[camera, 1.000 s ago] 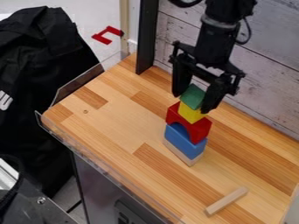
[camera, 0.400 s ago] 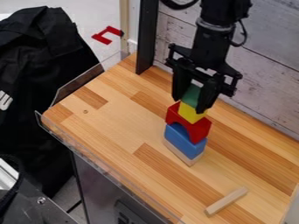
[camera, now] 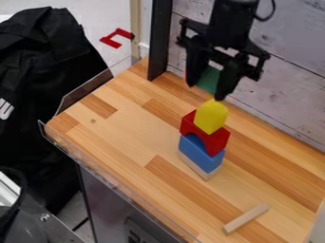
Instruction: Remove the green cube on top and move it to the left.
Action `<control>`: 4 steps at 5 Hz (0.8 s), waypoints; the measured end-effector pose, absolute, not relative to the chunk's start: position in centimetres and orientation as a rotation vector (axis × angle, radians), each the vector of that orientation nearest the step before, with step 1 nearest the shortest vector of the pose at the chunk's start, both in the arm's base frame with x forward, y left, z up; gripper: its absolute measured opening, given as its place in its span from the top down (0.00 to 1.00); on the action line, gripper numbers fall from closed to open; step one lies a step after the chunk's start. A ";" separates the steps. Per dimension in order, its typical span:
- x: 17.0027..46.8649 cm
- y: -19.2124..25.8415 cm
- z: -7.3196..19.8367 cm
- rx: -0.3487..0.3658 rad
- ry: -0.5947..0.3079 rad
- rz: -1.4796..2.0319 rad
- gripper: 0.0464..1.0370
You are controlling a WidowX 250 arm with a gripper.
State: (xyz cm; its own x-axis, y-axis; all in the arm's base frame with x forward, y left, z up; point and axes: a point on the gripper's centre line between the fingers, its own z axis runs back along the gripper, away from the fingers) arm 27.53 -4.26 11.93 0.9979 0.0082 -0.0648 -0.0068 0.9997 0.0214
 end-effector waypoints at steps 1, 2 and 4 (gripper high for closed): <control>27.5 -2.7 12.3 -0.005 0.050 0.071 0.49; 27.9 2.4 12.0 -0.037 0.024 0.221 0.49; 25.8 8.2 8.5 -0.023 0.035 0.422 0.49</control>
State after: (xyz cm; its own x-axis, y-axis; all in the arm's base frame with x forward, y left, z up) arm 25.80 8.24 8.45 0.9116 0.4093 -0.0385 -0.4101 0.9119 -0.0155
